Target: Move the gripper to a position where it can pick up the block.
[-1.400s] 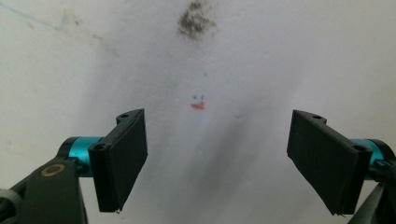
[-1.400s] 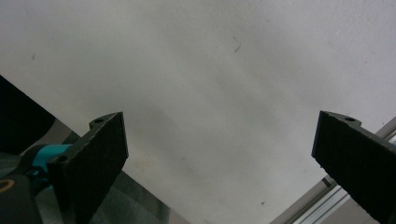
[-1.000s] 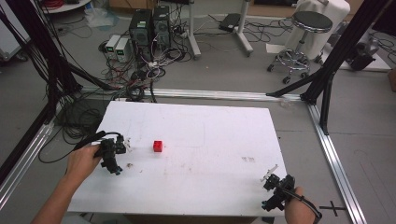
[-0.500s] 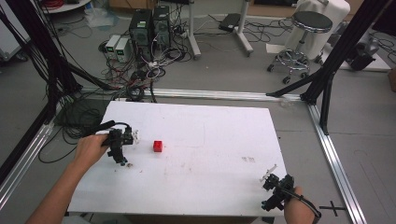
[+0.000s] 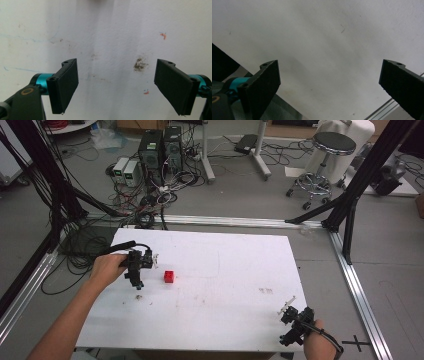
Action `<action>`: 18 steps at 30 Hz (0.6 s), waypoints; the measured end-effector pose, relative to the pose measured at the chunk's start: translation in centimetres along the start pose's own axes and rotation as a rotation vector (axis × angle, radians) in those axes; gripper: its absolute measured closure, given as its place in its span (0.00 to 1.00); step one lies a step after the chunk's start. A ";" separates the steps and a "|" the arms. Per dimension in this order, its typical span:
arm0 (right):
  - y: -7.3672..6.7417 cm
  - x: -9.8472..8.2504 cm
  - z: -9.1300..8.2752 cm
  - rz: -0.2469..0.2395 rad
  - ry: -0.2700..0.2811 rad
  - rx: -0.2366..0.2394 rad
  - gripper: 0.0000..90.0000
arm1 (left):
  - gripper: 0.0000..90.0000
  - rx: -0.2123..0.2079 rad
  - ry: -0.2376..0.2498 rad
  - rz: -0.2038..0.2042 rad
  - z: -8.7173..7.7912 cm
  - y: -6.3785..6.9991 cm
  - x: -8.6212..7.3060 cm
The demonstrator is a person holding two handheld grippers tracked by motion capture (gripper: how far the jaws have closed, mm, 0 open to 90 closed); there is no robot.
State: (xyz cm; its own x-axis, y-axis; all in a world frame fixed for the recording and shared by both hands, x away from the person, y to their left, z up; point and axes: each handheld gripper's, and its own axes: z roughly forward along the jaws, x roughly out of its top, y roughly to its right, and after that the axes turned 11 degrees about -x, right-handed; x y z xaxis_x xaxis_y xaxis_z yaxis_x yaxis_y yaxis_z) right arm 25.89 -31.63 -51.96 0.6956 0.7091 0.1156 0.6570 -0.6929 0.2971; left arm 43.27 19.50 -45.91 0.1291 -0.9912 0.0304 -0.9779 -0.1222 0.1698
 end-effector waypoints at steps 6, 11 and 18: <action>0.0 0.0 0.0 0.003 -0.001 0.001 0.03 | 0.22 0.004 0.000 0.017 0.0 -0.7 0.8; 0.0 0.0 0.0 0.003 0.000 0.002 0.03 | 0.22 0.003 0.011 0.028 -0.1 -1.2 1.5; -0.2 0.2 0.1 -0.008 -0.001 0.002 0.03 | 0.22 0.011 0.022 0.054 0.0 -1.8 2.8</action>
State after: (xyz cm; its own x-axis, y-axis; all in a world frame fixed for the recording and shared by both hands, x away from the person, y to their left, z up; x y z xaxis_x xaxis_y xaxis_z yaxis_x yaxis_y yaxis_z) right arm 25.95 -31.41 -52.10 0.6906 0.7145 0.1122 0.6632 -0.6875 0.2958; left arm 45.36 16.96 -46.09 0.0798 -0.9949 0.0613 -0.9853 -0.0694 0.1563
